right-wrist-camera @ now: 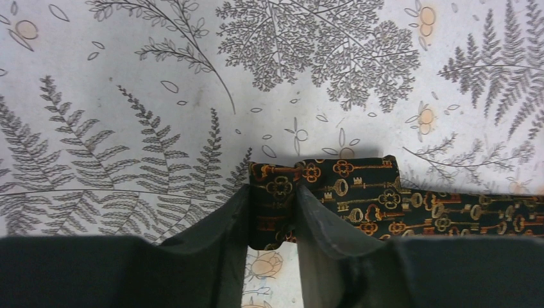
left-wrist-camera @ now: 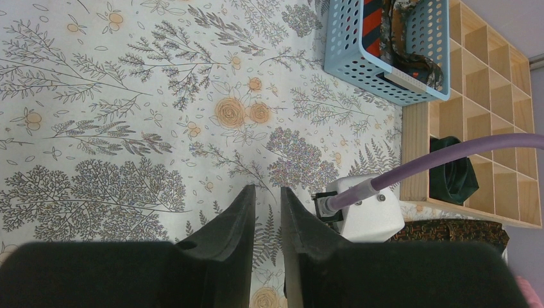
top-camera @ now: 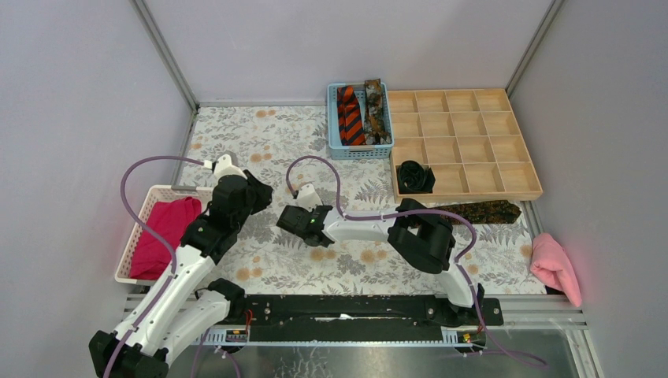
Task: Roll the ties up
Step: Roll the tie at the center of the board.
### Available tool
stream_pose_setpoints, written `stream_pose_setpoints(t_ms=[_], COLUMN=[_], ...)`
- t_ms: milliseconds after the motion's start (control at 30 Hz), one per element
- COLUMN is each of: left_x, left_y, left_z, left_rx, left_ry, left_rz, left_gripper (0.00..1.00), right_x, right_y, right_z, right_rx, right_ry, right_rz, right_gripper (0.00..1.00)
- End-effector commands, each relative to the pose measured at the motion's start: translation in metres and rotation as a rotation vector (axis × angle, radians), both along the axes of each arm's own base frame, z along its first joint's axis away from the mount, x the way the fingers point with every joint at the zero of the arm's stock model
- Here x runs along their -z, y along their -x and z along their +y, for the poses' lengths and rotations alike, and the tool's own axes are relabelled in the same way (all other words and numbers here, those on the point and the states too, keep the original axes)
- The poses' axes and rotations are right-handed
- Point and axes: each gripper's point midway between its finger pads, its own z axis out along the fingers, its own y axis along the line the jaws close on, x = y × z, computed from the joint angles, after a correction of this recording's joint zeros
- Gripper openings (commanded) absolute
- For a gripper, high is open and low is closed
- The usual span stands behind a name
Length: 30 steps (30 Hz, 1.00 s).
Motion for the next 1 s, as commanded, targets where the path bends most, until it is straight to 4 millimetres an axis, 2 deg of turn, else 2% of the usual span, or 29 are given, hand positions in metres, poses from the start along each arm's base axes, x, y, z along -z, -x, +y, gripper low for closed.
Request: stream_pose_setpoints(t_ms=[0, 133, 300, 567, 700, 800, 967], left_x=[-0.005, 0.004, 0.022, 0.052, 0.055, 0.057, 0.063], left_y=[-0.005, -0.007, -0.013, -0.027, -0.031, -0.033, -0.022], left_z=[-0.002, -0.007, -0.019, -0.055, -0.078, -0.096, -0.141], left_rx=[0.016, 0.038, 0.079, 0.214, 0.324, 0.419, 0.681], left_ry=[-0.008, 0.001, 0.011, 0.078, 0.129, 0.168, 0.31], left_rz=[-0.024, -0.015, 0.01, 0.065, 0.05, 0.049, 0.066], left_gripper=[0.25, 0.2, 0.15, 0.07, 0.05, 0.04, 0.03], right_x=[0.001, -0.016, -0.044, -0.077, -0.082, -0.078, -0.075], right_y=[0.011, 0.012, 0.023, 0.043, 0.049, 0.058, 0.06], right_z=[0.001, 0.008, 0.025, 0.027, 0.024, 0.021, 0.016], right_rx=[0.002, -0.004, -0.037, -0.076, -0.087, -0.1, -0.096], right_ry=[-0.042, -0.086, -0.268, -0.617, -0.737, -0.778, -0.807], right_rz=[0.073, 0.073, 0.124, 0.254, 0.319, 0.366, 0.371], right_gripper=[0.26, 0.21, 0.21, 0.21, 0.2, 0.2, 0.2])
